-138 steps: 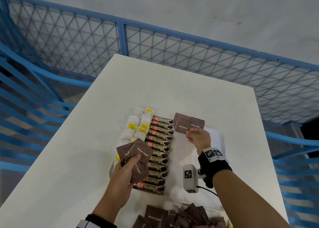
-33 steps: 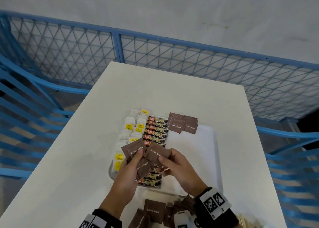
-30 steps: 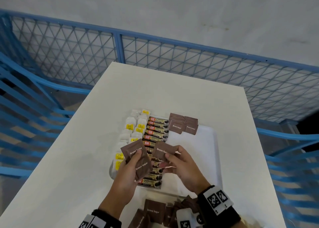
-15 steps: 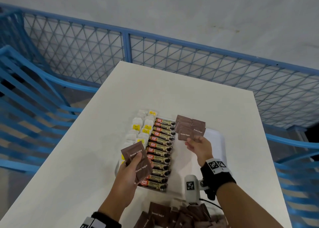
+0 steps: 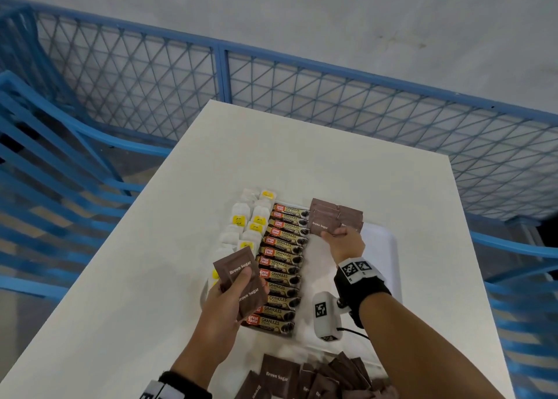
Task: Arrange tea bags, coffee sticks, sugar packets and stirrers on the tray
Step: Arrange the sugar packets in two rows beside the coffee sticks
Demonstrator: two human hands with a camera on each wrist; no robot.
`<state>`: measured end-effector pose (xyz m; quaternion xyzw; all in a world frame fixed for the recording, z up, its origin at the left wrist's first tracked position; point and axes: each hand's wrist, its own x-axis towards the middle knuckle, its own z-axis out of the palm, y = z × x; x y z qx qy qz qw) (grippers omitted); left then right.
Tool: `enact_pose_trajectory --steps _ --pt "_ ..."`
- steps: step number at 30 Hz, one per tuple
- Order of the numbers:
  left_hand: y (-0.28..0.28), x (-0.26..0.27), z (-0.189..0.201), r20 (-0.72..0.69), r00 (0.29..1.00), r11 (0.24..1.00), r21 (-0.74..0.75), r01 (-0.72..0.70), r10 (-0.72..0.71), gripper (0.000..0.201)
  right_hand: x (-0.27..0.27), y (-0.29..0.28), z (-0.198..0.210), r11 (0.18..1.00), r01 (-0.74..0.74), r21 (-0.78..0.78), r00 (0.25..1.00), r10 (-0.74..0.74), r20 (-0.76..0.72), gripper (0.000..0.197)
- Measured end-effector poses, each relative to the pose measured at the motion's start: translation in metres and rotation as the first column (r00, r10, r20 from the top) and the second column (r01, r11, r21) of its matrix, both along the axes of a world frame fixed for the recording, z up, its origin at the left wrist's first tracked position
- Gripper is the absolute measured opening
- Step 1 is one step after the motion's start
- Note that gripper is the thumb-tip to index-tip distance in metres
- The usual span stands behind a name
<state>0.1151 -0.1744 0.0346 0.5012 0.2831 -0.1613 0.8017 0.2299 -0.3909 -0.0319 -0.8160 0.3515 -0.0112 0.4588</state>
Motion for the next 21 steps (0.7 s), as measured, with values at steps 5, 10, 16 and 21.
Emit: enact_pose_trajectory --steps 5,10,16,21 --pt "-0.004 0.0 0.0 0.022 1.0 0.999 0.041 0.019 -0.02 0.034 -0.007 0.002 0.005 0.999 0.023 0.034 0.996 -0.026 0.089 0.035" --pt "-0.009 -0.001 0.001 0.067 0.997 0.999 0.039 0.019 -0.022 0.021 -0.03 0.018 0.028 0.985 -0.145 0.094 0.972 0.124 0.198 0.022" --pt "-0.014 -0.002 0.001 0.087 0.996 0.997 0.065 0.028 -0.033 0.024 -0.069 0.041 0.06 0.697 -0.638 0.326 0.763 0.63 0.147 0.024" --pt "-0.016 -0.005 -0.001 0.103 0.988 0.988 0.111 0.104 -0.116 0.023 -0.086 0.047 0.06 0.594 -0.661 0.458 0.738 0.623 0.259 0.005"
